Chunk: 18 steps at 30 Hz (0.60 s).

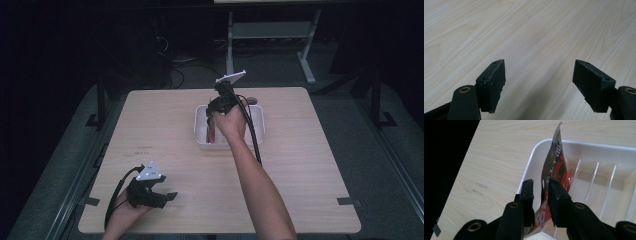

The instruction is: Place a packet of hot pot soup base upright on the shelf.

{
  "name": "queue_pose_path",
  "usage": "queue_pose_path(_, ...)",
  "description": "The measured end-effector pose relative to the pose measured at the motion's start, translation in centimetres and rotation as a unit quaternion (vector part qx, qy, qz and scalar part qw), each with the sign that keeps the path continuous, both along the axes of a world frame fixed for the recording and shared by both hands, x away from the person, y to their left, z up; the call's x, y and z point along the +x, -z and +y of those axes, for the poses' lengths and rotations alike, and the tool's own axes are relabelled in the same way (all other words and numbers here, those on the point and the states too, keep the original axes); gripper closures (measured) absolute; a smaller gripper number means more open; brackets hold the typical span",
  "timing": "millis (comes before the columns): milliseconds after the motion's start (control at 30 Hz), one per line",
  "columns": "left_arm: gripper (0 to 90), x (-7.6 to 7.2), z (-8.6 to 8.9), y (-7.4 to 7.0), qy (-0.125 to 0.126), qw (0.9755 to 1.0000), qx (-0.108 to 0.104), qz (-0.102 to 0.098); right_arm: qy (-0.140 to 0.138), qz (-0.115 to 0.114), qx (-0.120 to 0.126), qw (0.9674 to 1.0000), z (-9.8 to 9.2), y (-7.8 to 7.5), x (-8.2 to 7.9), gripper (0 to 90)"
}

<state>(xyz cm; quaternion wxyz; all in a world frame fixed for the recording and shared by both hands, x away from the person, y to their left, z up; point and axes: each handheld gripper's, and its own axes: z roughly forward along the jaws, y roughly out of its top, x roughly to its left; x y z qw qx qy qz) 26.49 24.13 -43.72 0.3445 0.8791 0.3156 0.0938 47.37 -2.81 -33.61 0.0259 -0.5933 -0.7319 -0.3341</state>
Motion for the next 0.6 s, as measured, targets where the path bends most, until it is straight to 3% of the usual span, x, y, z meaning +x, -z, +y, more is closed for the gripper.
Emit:
queue_pose_path(267, 25.9, 0.00, -0.11, 0.03, 0.002, 1.0000, 0.004, 0.000, -0.002, -0.009, 0.012, 0.9999, -0.58, -0.82, -0.11, 70.5)
queue_pose_path(600, 26.0, -0.01, -0.07, 0.01, 0.003, 1.0000, 0.006, -0.001, -0.014, -0.015, 0.006, 0.9998, 0.02, -0.52, -0.16, 84.0)
